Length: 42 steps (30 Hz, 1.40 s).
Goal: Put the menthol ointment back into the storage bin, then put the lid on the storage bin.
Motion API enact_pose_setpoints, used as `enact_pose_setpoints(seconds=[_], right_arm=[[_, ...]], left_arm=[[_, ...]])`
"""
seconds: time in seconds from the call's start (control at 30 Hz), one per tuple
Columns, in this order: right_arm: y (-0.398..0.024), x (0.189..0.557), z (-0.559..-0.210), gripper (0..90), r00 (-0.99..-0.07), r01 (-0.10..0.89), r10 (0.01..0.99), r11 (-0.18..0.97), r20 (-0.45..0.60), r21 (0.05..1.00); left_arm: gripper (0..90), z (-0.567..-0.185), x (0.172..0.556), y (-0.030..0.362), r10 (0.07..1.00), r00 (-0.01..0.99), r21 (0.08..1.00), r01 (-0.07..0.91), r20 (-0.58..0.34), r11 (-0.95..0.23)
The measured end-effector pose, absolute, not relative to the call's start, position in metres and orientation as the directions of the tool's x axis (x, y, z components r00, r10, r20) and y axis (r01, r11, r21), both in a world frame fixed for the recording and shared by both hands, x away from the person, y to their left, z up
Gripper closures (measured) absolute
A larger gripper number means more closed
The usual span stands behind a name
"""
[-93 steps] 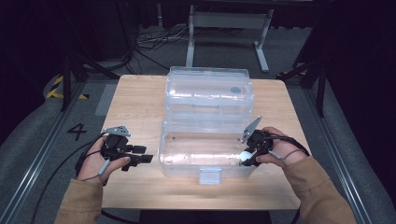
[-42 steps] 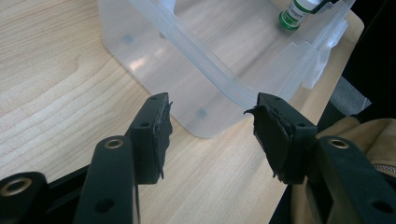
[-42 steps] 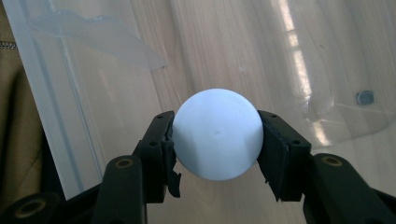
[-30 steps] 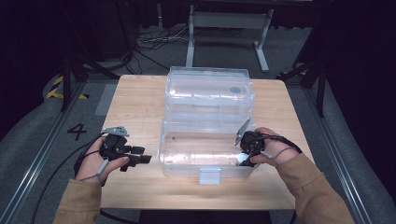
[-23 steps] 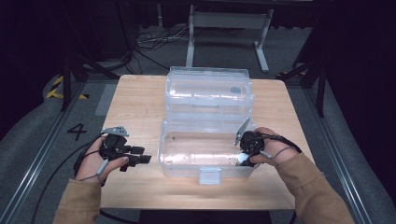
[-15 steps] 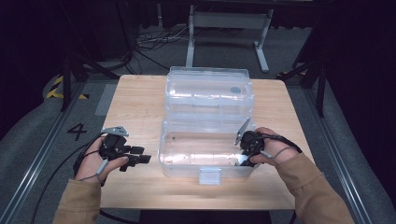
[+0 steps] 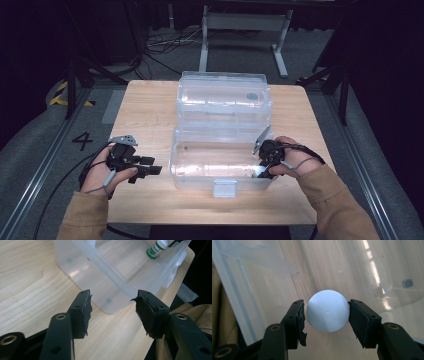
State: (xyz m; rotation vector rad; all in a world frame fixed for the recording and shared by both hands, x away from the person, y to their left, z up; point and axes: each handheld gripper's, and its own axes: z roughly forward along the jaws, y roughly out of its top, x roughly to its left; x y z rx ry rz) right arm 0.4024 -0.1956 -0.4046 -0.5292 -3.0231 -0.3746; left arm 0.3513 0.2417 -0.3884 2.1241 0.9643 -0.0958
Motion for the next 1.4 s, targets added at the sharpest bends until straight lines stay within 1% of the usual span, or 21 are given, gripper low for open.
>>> enact_pose_setpoints(seconds=[0.1,0.3,0.4,0.53,0.73,0.83,0.87,0.93,0.97,1.23,1.4], right_arm=[[-0.198,0.401,-0.401,46.9,-0.936,0.353,0.342,0.902,0.085,0.25],[-0.204,0.396,-0.389,48.4,-0.929,0.365,0.362,0.873,0.071,0.323],[-0.206,0.395,-0.384,48.7,-0.925,0.37,0.377,0.864,0.05,0.342],[-0.208,0.395,-0.38,49.1,-0.922,0.375,0.383,0.851,0.053,0.368],[-0.212,0.394,-0.368,50.8,-0.902,0.405,0.428,0.789,0.06,0.461],[-0.212,0.394,-0.364,51.3,-0.901,0.404,0.428,0.777,0.064,0.484],[-0.212,0.393,-0.36,52.1,-0.898,0.404,0.435,0.762,0.063,0.506],[-0.212,0.394,-0.358,52.4,-0.898,0.403,0.436,0.758,0.061,0.513],[-0.212,0.394,-0.354,52.6,-0.897,0.4,0.439,0.744,0.061,0.535],[-0.211,0.396,-0.341,55.2,-0.897,0.386,0.438,0.714,0.057,0.583],[-0.209,0.4,-0.329,58.4,-0.888,0.393,0.455,0.684,0.063,0.615]], left_arm=[[46.7,-0.387,0.354,0.238,0.598,0.715,0.631,0.661,-0.363,-0.407],[46.6,-0.387,0.359,0.23,0.578,0.73,0.631,0.651,-0.365,-0.423],[46.5,-0.387,0.362,0.228,0.573,0.738,0.635,0.642,-0.358,-0.43],[46.5,-0.385,0.363,0.226,0.569,0.739,0.638,0.641,-0.362,-0.426],[46.5,-0.386,0.367,0.221,0.557,0.749,0.639,0.632,-0.359,-0.438],[46.5,-0.386,0.368,0.22,0.559,0.75,0.636,0.631,-0.354,-0.443],[46.6,-0.386,0.368,0.22,0.561,0.747,0.634,0.635,-0.357,-0.441],[46.6,-0.386,0.368,0.22,0.561,0.746,0.636,0.635,-0.358,-0.439],[46.6,-0.386,0.367,0.221,0.556,0.749,0.639,0.632,-0.36,-0.438],[46.6,-0.386,0.363,0.224,0.564,0.744,0.641,0.636,-0.359,-0.43],[46.6,-0.386,0.359,0.232,0.582,0.731,0.644,0.644,-0.358,-0.413]])
